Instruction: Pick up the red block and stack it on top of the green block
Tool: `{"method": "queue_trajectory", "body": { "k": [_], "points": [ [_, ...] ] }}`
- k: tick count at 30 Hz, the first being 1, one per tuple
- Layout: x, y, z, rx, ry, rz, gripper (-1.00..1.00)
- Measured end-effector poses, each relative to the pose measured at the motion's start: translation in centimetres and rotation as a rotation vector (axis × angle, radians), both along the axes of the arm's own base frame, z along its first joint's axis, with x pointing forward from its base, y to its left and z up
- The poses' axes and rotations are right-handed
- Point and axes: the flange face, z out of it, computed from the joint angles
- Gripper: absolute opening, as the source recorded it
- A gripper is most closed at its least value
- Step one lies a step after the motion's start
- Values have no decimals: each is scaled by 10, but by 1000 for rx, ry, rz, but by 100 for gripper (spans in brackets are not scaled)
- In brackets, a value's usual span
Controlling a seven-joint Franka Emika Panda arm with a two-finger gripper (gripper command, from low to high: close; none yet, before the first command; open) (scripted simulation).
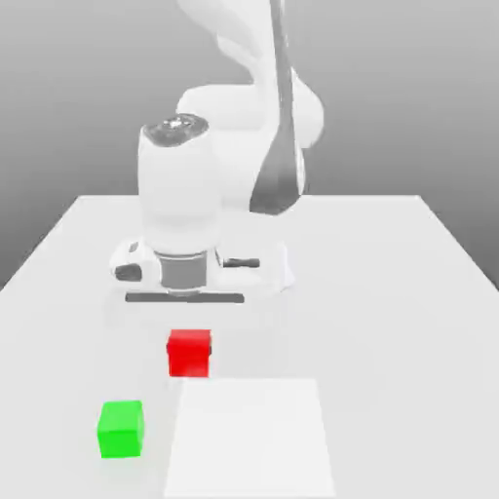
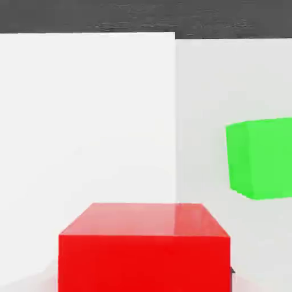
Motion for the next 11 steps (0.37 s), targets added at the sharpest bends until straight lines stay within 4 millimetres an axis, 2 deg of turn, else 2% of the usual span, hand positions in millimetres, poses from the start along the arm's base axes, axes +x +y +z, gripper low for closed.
{"method": "queue_trajectory", "body": {
  "k": [2,3,7,8,11],
  "points": [
    [11,-32,6,2,-2,-12,-100],
    [14,-40,1,3,-3,-12,-100],
    [21,-38,-39,4,-4,10,-100],
    [21,-38,-50,4,-3,10,100],
    [21,-38,-50,4,-3,10,100]
  ]
}}
